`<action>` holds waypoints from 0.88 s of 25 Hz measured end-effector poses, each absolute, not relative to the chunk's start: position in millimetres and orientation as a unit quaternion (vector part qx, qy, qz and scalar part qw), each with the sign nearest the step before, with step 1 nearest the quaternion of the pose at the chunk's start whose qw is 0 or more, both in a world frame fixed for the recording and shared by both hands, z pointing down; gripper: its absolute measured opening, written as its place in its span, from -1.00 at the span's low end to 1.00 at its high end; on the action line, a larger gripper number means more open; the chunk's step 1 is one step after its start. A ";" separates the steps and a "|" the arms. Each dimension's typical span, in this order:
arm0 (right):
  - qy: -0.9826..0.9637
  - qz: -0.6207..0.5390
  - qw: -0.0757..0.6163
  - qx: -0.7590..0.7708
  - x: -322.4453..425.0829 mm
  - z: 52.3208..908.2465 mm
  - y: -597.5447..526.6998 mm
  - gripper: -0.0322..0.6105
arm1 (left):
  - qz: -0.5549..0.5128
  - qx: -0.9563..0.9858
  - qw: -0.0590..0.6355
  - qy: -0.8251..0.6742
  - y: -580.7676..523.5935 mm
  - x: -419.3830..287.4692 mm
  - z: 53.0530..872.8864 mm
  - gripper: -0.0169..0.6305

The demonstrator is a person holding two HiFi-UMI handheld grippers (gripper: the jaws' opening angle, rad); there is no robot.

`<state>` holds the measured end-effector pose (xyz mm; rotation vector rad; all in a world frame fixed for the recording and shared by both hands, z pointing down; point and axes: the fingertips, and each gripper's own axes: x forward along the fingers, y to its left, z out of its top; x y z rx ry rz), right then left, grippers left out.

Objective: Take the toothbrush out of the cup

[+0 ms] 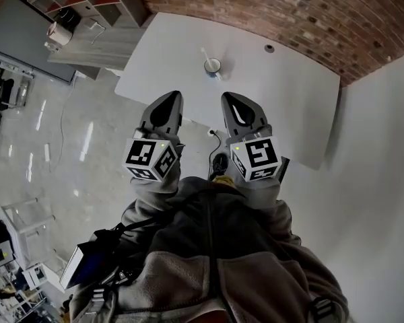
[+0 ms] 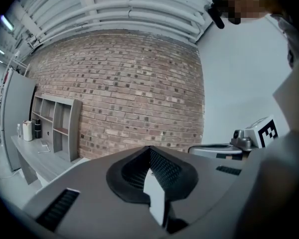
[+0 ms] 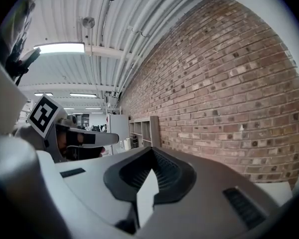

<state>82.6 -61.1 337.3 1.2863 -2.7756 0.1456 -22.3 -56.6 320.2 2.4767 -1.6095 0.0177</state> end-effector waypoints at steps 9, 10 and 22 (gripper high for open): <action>-0.905 0.064 0.052 0.418 108.4 359.6 -97.2 -0.90 | 0.033 0.846 0.109 -0.521 -112.8 29.8 350.1 -0.94; -0.903 0.068 0.057 0.421 113.5 364.8 -101.2 -0.89 | 0.037 0.846 0.108 -0.521 -116.1 33.5 354.5 -0.94; -0.886 0.105 0.125 0.434 101.6 418.0 -125.9 -0.90 | 0.099 0.845 0.134 -0.508 -142.6 18.0 412.9 -0.94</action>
